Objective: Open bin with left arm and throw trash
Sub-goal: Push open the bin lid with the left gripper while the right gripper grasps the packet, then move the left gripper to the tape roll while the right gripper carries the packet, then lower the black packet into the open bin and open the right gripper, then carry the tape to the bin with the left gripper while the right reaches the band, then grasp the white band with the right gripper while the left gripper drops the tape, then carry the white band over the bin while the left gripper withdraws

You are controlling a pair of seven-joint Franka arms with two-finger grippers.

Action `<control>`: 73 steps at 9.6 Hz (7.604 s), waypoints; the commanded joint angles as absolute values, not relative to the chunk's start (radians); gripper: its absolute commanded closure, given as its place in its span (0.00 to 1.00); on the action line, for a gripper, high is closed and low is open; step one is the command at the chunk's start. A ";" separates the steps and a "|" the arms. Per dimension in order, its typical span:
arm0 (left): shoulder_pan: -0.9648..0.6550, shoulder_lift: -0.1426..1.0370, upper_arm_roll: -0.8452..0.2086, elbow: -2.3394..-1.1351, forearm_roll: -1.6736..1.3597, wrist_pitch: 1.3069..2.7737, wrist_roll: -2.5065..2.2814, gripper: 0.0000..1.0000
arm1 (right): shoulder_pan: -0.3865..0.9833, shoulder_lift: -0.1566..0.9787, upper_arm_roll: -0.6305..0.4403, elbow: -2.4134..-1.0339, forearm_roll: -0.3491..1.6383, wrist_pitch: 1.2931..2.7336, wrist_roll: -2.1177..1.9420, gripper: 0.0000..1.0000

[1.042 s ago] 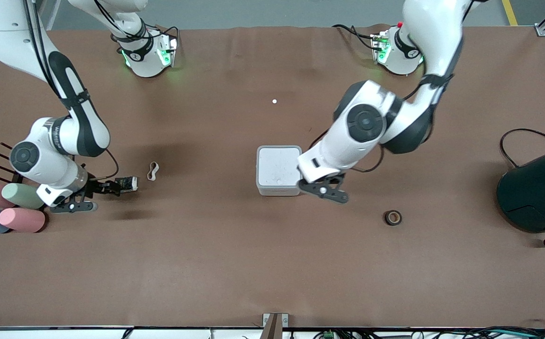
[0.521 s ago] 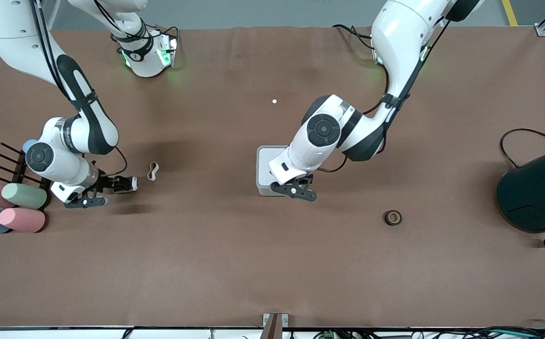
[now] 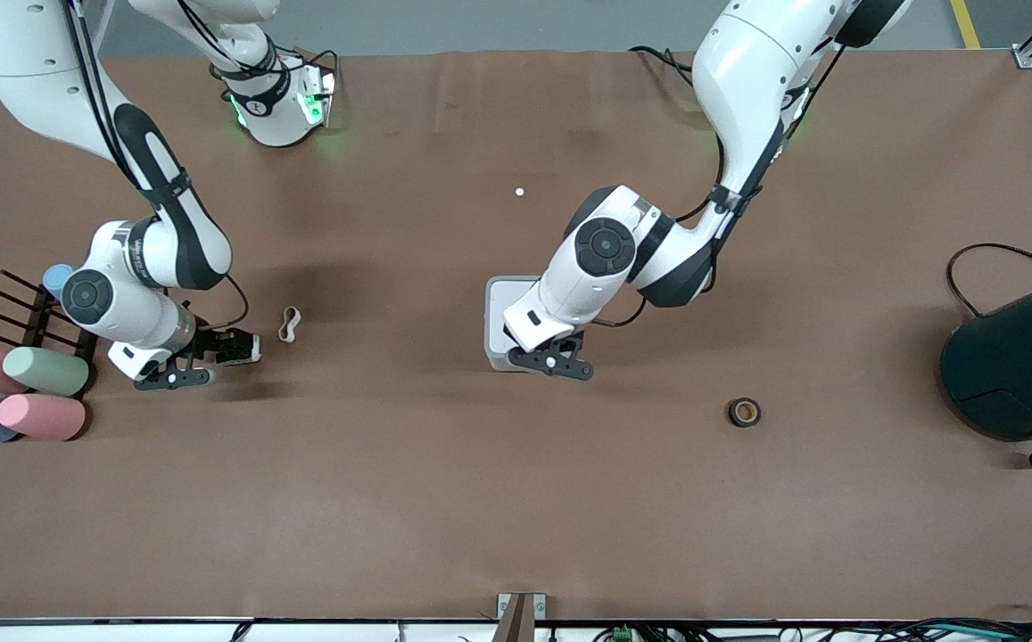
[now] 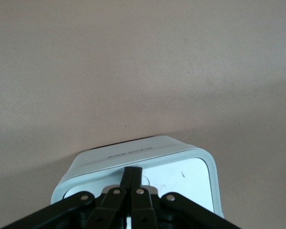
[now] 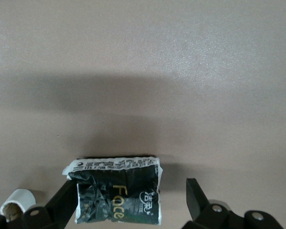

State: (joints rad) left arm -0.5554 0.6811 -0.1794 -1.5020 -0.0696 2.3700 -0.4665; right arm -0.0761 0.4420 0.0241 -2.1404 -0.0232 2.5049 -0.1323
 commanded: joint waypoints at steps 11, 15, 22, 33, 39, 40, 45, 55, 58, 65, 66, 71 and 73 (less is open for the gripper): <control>-0.149 0.616 -0.161 -1.511 0.099 2.054 0.142 0.00 | -0.058 0.413 0.040 -2.046 0.085 2.301 -0.091 0.92; -0.103 0.687 -0.161 -1.549 0.202 2.124 0.153 0.00 | 0.127 0.400 0.052 -1.741 0.189 2.100 0.348 0.92; -0.065 0.712 -0.163 -1.689 0.204 2.356 0.153 0.00 | 0.613 0.610 0.048 -1.387 0.186 2.128 0.975 0.92; -0.045 0.677 -0.202 -1.709 0.186 2.372 0.134 1.00 | 0.707 0.686 0.049 -1.417 0.189 2.166 0.960 0.35; -0.054 0.569 -0.455 -1.585 0.121 2.094 -0.286 1.00 | 0.654 0.626 0.043 -1.404 0.189 2.030 0.956 0.01; -0.058 0.569 -0.513 -1.583 0.124 2.094 -0.417 1.00 | 0.609 0.580 0.046 -1.399 0.193 1.957 0.957 0.01; -0.198 0.621 -0.566 -1.565 0.165 2.124 -0.734 1.00 | 0.318 0.468 0.041 -1.535 0.200 1.767 0.743 0.01; -0.255 0.676 -0.565 -1.565 0.328 2.157 -0.868 0.95 | 0.055 0.391 0.051 -2.164 0.058 2.315 0.336 0.01; -0.258 0.681 -0.565 -1.566 0.341 2.157 -0.870 0.83 | 0.094 0.333 0.051 -2.313 0.058 2.506 0.299 0.01; -0.244 0.675 -0.565 -1.568 0.364 2.155 -0.879 0.00 | 0.092 0.334 0.049 -2.313 0.058 2.527 0.288 1.00; -0.233 0.666 -0.565 -1.565 0.365 2.146 -0.871 0.00 | 0.092 0.333 0.051 -2.306 0.058 2.517 0.299 1.00; -0.016 0.436 -0.581 -1.554 0.298 1.978 -0.865 0.00 | 0.165 0.267 0.117 -1.816 0.208 2.010 0.632 1.00; 0.108 0.362 -0.592 -1.542 0.203 1.877 -0.727 0.00 | 0.306 0.331 0.117 -1.661 0.257 2.020 0.885 1.00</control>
State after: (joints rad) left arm 0.0347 0.4175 -0.5759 -1.5269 0.2553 1.9262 -0.8039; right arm 0.2259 0.2523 0.1195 -1.7623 0.2220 2.0192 0.7513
